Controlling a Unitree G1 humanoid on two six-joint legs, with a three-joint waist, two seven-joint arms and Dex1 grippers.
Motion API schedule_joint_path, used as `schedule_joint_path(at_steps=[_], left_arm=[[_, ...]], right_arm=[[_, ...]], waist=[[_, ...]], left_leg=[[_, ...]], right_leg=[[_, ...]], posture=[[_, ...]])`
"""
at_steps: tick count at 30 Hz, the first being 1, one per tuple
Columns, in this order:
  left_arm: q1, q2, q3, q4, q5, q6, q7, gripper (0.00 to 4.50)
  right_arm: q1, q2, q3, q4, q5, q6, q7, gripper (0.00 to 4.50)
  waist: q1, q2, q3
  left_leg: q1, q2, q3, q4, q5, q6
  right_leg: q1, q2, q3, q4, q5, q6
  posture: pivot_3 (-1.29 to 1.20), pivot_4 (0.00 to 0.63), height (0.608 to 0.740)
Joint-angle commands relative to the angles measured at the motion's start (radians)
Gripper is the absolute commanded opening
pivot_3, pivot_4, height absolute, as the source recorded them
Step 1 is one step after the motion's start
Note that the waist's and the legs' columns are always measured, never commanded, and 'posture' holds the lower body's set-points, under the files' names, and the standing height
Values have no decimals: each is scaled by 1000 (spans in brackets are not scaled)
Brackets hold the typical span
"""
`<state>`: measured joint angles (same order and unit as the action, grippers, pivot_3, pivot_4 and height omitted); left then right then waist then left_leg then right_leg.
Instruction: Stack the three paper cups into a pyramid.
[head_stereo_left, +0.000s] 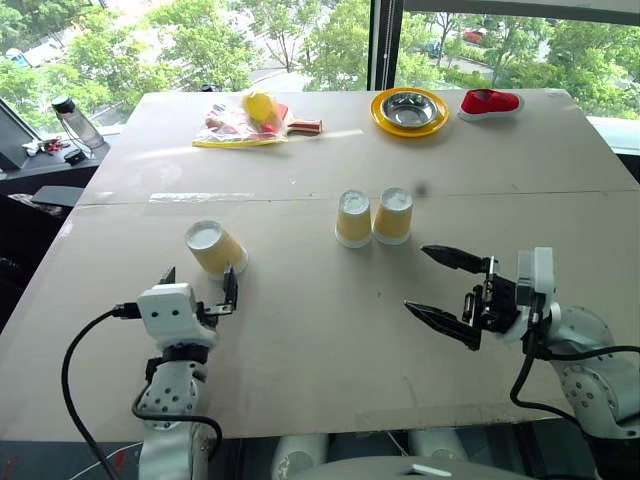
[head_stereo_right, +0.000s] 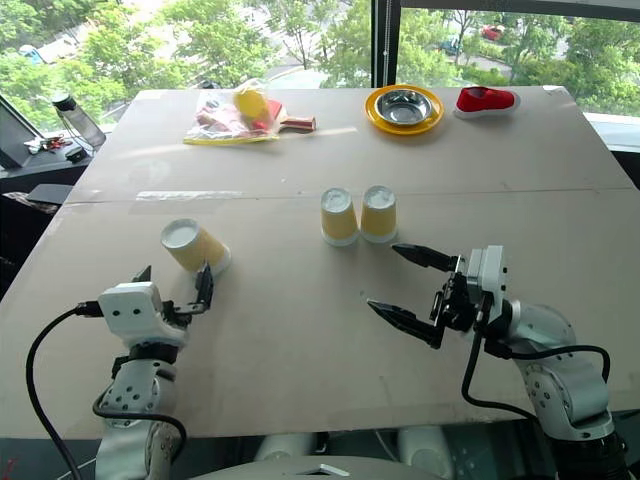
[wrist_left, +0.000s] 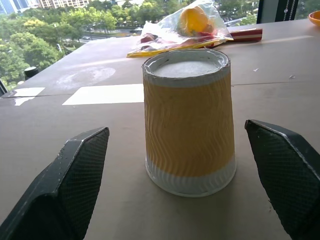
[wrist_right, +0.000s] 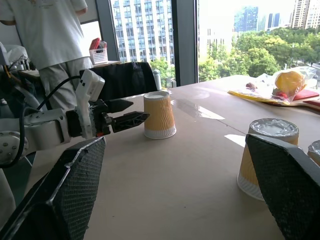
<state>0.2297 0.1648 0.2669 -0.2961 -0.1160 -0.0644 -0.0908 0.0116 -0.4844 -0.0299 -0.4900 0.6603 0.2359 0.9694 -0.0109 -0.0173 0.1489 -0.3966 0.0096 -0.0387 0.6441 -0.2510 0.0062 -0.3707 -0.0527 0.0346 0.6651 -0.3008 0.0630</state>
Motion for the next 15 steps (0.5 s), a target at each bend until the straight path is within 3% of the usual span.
schedule_joint_path(at_steps=[1,11,13,15], left_arm=[[-62,31,10,51,20,-60,-6,4500],[-206,66,5,202,7,-107,-29,4500],[-214,63,4,212,-2,-121,-36,4087],[-218,62,2,218,-3,-130,-41,3392]], right_arm=[[-15,3,-10,-15,9,-17,-7,4436],[-32,5,16,-47,10,-1,-52,4436],[-34,5,16,-51,13,0,-58,4500],[-32,5,16,-56,16,0,-63,4500]], waist=[[0,0,0],[-1,0,0],[0,0,0],[0,0,0]], left_leg=[[0,0,0,0,0,0],[0,-1,-1,0,0,0],[0,0,-1,0,0,0],[0,0,-1,0,0,0]], right_leg=[[0,0,0,0,0,0],[0,0,-1,0,0,0],[0,0,-1,0,0,0],[0,-1,-1,0,0,0]], posture=[[0,150,740],[0,150,740],[0,150,740],[0,150,740]])
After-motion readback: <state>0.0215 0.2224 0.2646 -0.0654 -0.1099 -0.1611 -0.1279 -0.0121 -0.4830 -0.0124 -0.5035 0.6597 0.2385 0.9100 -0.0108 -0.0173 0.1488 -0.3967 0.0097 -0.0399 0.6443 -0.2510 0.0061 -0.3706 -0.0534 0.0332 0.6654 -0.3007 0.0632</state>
